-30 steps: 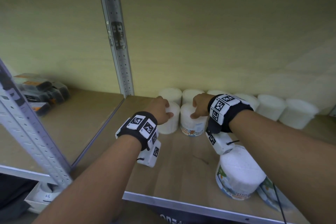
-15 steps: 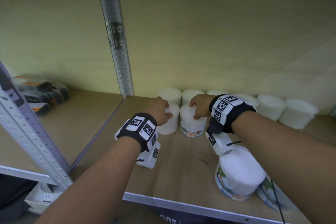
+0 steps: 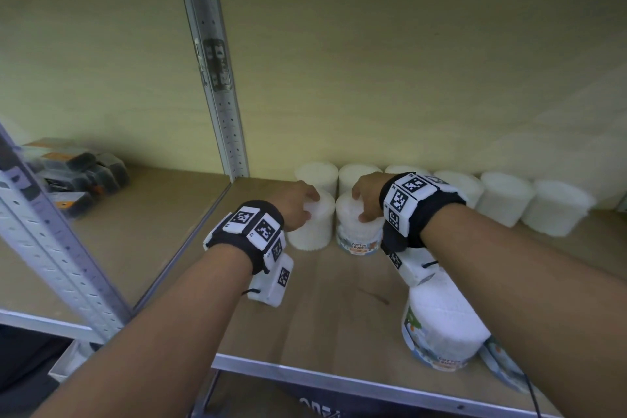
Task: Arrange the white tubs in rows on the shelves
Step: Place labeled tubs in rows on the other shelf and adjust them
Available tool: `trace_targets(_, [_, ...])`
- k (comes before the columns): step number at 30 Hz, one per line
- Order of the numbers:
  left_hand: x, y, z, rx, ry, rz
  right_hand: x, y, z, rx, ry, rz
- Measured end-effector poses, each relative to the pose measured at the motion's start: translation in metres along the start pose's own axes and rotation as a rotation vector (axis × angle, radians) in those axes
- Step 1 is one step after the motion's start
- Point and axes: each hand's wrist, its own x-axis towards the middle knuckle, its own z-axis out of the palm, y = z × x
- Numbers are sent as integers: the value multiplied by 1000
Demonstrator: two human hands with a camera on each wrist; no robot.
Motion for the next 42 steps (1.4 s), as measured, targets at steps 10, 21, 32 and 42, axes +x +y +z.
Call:
trace_targets(10, [-3, 16, 8, -46, 159, 43, -63, -8, -16, 160, 92, 21])
trace_targets(21, [6, 17, 14, 49, 145, -78, -63, -10, -19, 144, 59, 16])
trace_targets(32, [3, 12, -2, -26, -7, 23, -28, -6, -22, 20, -117, 24])
trace_targets(42, [9, 23, 0, -77, 150, -101, -57, -9, -23, 125, -2, -37])
